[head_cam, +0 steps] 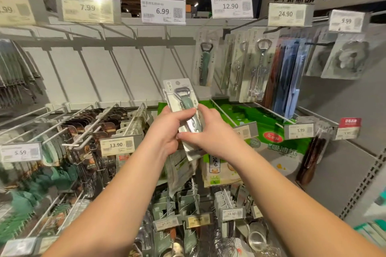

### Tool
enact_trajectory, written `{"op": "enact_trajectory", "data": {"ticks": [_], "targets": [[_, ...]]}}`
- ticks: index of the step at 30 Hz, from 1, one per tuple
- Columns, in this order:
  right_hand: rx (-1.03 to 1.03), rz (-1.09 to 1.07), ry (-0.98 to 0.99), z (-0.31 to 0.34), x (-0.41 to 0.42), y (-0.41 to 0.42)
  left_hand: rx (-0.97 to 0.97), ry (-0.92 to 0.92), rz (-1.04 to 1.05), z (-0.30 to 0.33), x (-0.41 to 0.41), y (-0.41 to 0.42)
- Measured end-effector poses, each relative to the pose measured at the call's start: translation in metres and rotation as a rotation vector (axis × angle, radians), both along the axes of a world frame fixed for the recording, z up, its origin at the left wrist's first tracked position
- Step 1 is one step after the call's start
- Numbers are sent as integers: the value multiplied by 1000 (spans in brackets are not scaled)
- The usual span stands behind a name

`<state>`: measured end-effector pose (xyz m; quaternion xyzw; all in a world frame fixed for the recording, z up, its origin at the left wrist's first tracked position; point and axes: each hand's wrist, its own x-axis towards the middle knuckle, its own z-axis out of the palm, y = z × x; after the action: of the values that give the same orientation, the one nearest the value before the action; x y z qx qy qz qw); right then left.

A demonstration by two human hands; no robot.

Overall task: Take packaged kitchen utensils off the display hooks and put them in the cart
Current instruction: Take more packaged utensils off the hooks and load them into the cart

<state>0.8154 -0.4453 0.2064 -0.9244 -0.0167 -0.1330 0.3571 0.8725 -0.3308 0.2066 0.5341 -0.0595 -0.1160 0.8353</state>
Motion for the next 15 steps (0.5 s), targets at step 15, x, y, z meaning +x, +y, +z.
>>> {"op": "enact_trajectory", "data": {"ticks": [15], "targets": [[127, -70, -95, 3, 8, -1, -26, -6, -9, 2, -9, 8]]}}
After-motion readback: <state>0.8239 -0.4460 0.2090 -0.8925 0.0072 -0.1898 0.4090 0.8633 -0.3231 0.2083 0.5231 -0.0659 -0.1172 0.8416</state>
